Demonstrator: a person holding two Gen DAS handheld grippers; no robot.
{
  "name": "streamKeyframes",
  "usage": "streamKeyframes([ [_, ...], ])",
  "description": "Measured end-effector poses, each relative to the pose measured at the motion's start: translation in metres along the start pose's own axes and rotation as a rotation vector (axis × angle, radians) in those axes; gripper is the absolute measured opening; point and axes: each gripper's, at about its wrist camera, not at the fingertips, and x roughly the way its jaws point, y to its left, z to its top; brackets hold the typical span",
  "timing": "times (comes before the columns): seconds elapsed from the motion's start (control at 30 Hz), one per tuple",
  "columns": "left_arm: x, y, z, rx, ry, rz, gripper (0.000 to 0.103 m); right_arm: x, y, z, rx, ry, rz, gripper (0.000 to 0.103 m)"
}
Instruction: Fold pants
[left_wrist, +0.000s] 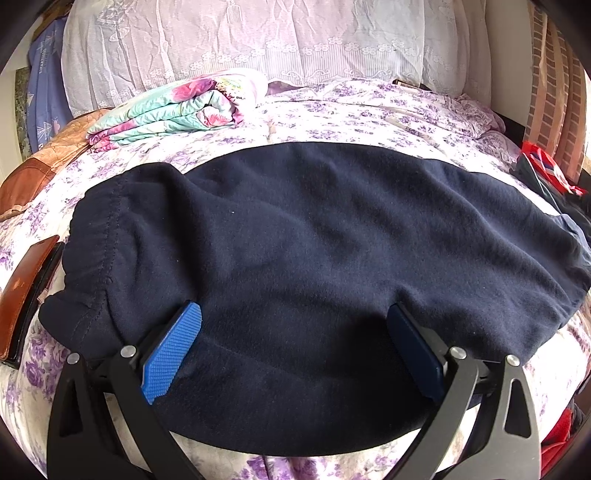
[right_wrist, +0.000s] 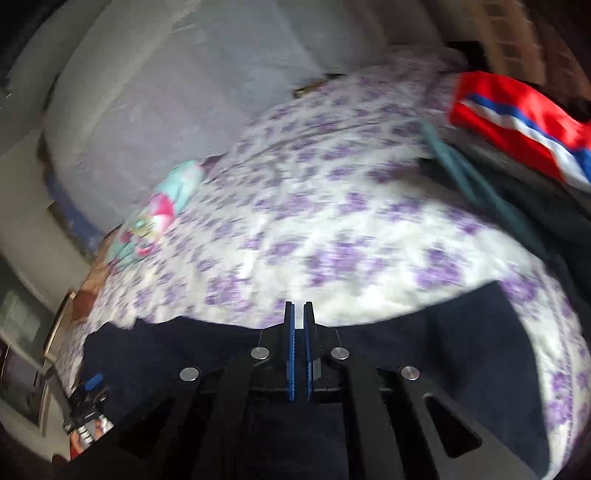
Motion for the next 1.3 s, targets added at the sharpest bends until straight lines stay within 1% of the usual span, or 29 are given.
streamKeyframes([
  [0.07,0.0,-0.001,0.0,0.001,-0.002,0.006,0.098,0.031,0.052,0.008,-0.117,0.066,0.102,0.024],
  [0.1,0.0,-0.002,0.0,0.0,-0.003,0.007,0.098,0.046,0.077,0.01,-0.174,0.093,0.138,0.039],
  [0.13,0.0,-0.002,0.0,0.002,-0.003,0.01,0.098,0.065,0.101,0.011,-0.229,0.117,0.162,0.042],
  [0.2,0.0,-0.002,-0.001,0.006,-0.003,0.011,0.098,0.104,0.144,0.013,-0.323,0.175,0.201,0.042],
  [0.23,0.0,-0.002,-0.001,0.005,-0.004,0.01,0.098,0.123,0.16,0.013,-0.339,0.205,0.228,0.042],
  [0.3,0.0,-0.002,-0.001,0.006,-0.004,0.009,0.098,0.157,0.185,0.018,-0.336,0.263,0.27,0.042],
  [0.37,0.0,-0.001,-0.001,0.005,-0.006,0.007,0.098,0.183,0.202,0.02,-0.33,0.31,0.292,0.042],
  [0.43,-0.001,-0.002,-0.001,0.004,-0.008,0.006,0.098,0.202,0.216,0.016,-0.364,0.364,0.286,0.045],
  [0.5,0.0,-0.002,-0.001,0.004,-0.01,0.005,0.098,0.213,0.224,0.002,-0.409,0.411,0.258,0.047],
  [0.53,-0.001,-0.002,-0.001,0.004,-0.011,0.005,0.098,0.219,0.227,-0.007,-0.44,0.448,0.24,0.045],
  [0.57,-0.001,-0.002,-0.001,0.004,-0.01,0.005,0.098,0.224,0.227,-0.015,-0.46,0.463,0.226,0.036],
  [0.6,-0.001,-0.002,-0.001,0.005,-0.01,0.005,0.098,0.223,0.226,-0.021,-0.469,0.464,0.232,0.01],
  [0.63,-0.001,-0.002,-0.001,0.005,-0.01,0.005,0.098,0.218,0.227,-0.023,-0.465,0.451,0.248,0.006],
  [0.7,-0.001,-0.002,-0.001,0.004,-0.01,0.004,0.098,0.201,0.231,-0.014,-0.471,0.352,0.242,0.004],
  [0.73,0.0,-0.002,-0.001,0.005,-0.01,0.004,0.098,0.192,0.23,-0.003,-0.464,0.283,0.23,0.004],
  [0.77,-0.001,-0.002,-0.001,0.004,-0.01,0.004,0.098,0.191,0.227,0.011,-0.426,0.25,0.217,0.004],
  [0.83,-0.001,-0.002,-0.001,0.002,-0.01,0.001,0.098,0.205,0.212,0.032,-0.326,0.255,0.214,0.004],
  [0.87,-0.001,-0.002,0.0,0.001,-0.009,0.0,0.098,0.215,0.209,0.032,-0.33,0.251,0.165,0.004],
  [0.9,0.0,-0.002,0.0,0.0,-0.007,0.0,0.098,0.226,0.206,0.027,-0.364,0.242,0.083,0.001],
  [0.93,0.0,-0.002,0.0,0.001,-0.006,0.002,0.098,0.24,0.201,0.02,-0.394,0.247,0.0,0.0],
  [0.97,0.0,-0.002,0.0,0.002,-0.006,0.002,0.098,0.258,0.189,0.012,-0.379,0.289,-0.043,0.001],
  [1.0,0.0,-0.002,0.0,0.003,-0.005,0.001,0.098,0.264,0.176,0.009,-0.319,0.299,0.004,0.0],
  [1.03,-0.001,-0.002,0.0,0.003,-0.004,-0.002,0.098,0.259,0.166,0.013,-0.263,0.299,0.032,0.0],
  [1.1,-0.002,0.0,0.001,-0.004,-0.005,-0.014,0.098,0.234,0.155,0.023,-0.183,0.237,0.068,0.001],
  [1.13,-0.005,0.003,0.002,-0.015,-0.002,-0.026,0.098,0.218,0.155,0.026,-0.182,0.21,0.094,0.002],
  [1.2,-0.014,0.01,0.008,-0.056,0.007,-0.067,0.098,0.181,0.165,0.026,-0.229,0.156,0.16,0.005],
  [1.23,-0.022,0.018,0.014,-0.088,-0.003,-0.091,0.098,0.167,0.172,0.022,-0.267,0.143,0.186,0.005],
  [1.27,-0.026,0.023,0.018,-0.106,-0.013,-0.089,0.098,0.158,0.18,0.016,-0.305,0.151,0.209,0.006],
  [1.3,-0.031,0.032,0.024,-0.128,-0.023,-0.061,0.098,0.154,0.187,0.008,-0.332,0.174,0.236,0.021],
])
